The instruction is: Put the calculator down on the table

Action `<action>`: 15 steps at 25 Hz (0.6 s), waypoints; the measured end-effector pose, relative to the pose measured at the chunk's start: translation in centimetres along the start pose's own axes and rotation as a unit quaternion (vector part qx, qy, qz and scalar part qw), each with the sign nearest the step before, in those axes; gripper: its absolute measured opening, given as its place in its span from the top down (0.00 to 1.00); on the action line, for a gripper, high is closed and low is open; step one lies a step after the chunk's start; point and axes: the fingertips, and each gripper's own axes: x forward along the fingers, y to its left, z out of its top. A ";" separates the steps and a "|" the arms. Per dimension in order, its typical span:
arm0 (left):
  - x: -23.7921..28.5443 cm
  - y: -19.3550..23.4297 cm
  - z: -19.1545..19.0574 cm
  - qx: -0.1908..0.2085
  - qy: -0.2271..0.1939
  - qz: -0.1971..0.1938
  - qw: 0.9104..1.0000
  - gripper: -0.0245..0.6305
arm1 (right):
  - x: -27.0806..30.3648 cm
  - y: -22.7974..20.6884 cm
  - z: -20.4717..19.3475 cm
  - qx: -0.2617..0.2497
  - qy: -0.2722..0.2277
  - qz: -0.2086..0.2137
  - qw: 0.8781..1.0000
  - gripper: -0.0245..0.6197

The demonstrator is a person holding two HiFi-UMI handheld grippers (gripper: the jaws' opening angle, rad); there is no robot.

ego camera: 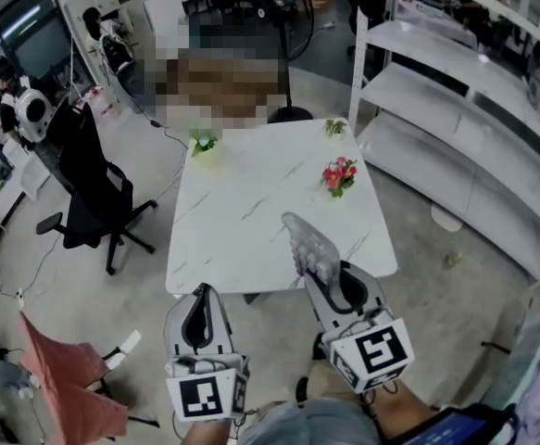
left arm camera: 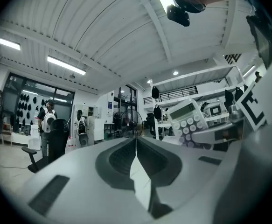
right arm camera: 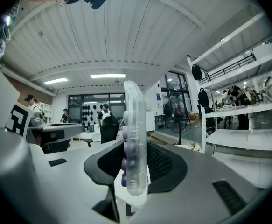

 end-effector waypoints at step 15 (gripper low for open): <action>14.7 5.7 -2.6 0.021 0.025 0.026 0.999 0.94 | 15.9 -5.6 -1.7 0.027 0.034 0.021 0.999 0.73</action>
